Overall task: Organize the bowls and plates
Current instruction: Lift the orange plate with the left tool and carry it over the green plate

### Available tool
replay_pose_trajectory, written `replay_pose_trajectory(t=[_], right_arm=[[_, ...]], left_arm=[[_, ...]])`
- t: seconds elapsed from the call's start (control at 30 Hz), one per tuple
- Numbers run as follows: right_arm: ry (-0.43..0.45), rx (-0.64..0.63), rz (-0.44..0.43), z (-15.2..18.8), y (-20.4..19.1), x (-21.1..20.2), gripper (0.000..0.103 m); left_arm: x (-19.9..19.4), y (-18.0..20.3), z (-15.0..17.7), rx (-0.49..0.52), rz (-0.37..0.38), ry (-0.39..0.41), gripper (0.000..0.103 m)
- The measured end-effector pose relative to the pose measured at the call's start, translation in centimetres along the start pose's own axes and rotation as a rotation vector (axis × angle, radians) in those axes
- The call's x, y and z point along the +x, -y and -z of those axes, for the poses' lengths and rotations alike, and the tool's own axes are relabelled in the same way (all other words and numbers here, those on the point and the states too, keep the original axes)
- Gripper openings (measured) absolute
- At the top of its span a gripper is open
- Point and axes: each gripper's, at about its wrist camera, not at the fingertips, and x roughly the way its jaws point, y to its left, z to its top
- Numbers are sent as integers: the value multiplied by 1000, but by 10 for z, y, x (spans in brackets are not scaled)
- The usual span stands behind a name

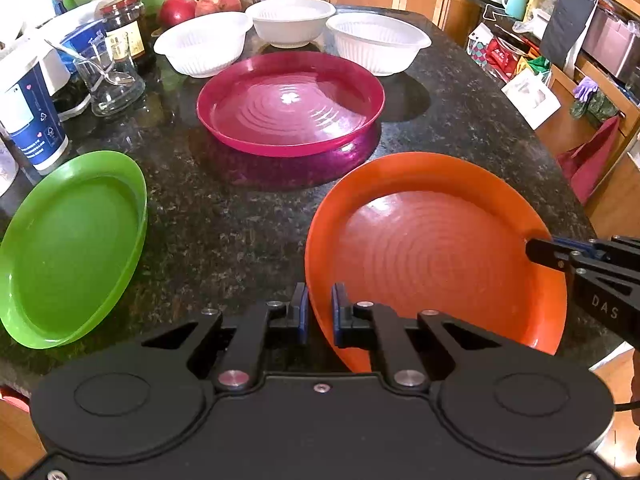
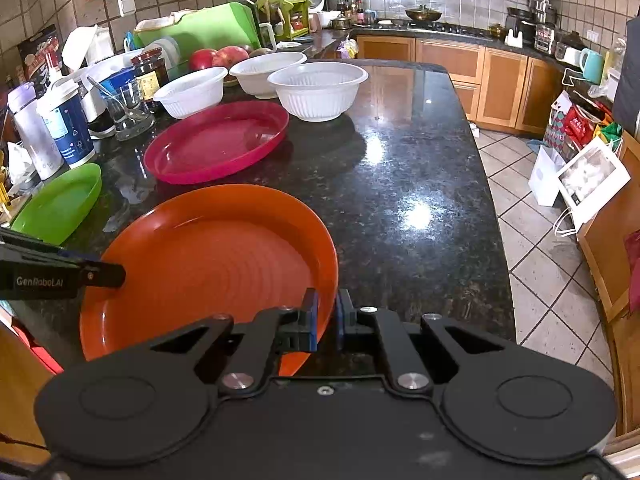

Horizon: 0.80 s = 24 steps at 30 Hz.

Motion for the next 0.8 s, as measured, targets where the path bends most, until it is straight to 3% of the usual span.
replay_pose_trajectory(t=[0.8], right_arm=[[23,-99,-31,9,-3,-4,15]], left_arm=[[-6,10,15,-34,-58,46,16]])
